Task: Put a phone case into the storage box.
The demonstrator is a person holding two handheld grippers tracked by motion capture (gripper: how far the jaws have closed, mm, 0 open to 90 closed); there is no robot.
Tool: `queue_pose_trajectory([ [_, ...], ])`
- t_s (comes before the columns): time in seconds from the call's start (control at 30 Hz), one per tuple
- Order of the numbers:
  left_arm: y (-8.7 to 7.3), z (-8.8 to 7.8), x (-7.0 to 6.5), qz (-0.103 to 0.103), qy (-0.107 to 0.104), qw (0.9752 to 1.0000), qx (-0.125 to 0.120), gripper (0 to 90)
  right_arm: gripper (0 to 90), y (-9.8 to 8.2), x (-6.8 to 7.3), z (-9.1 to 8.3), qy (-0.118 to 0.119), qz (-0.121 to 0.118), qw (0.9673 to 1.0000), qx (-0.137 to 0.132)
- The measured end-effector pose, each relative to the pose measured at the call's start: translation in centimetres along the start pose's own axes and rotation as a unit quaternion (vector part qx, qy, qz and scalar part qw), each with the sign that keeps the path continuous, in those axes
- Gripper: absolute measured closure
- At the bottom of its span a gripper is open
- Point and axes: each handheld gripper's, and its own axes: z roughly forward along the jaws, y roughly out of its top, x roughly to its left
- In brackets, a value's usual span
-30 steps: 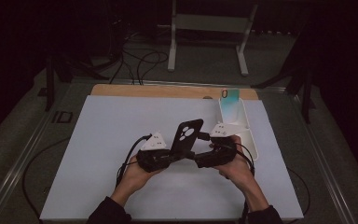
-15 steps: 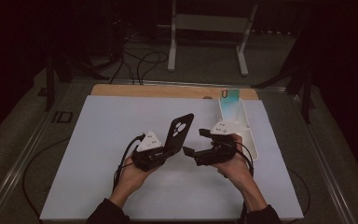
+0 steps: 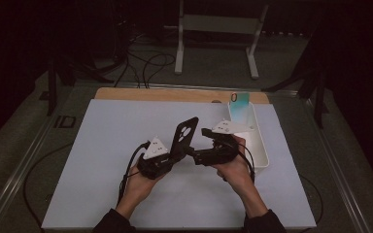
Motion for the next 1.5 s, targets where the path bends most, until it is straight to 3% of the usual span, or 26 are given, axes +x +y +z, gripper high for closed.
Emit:
queue_pose_trajectory([
  [0.23,-0.2,0.3,-0.3,-0.002,-0.002,1.0,0.002,85.3,17.1,0.8,0.5,0.6,-0.017,0.026,0.9994,-0.017],
  [0.57,-0.3,0.5,-0.5,-0.007,-0.009,0.9999,-0.003,85.3,10.3,0.8,-0.2,1.1,-0.021,0.075,0.9964,-0.034],
  [0.67,-0.3,0.6,-0.8,0.002,-0.01,1.0,-0.002,85.3,10.3,0.8,-0.3,1.2,-0.02,0.086,0.9955,-0.035],
  [1.17,-0.3,0.9,-1.2,0.008,-0.017,0.9998,0.002,83.0,13.9,0.7,0.0,1.5,-0.038,0.085,0.9949,-0.039],
  [1.27,-0.2,0.7,-1.1,0.005,-0.019,0.9998,0.001,77.6,14.1,0.6,0.0,1.6,-0.04,0.083,0.9949,-0.04],
  [1.5,-0.1,0.2,-0.9,0.01,-0.015,0.9998,0.003,53.1,14.3,0.7,-0.1,1.5,-0.029,0.086,0.9949,-0.044],
])
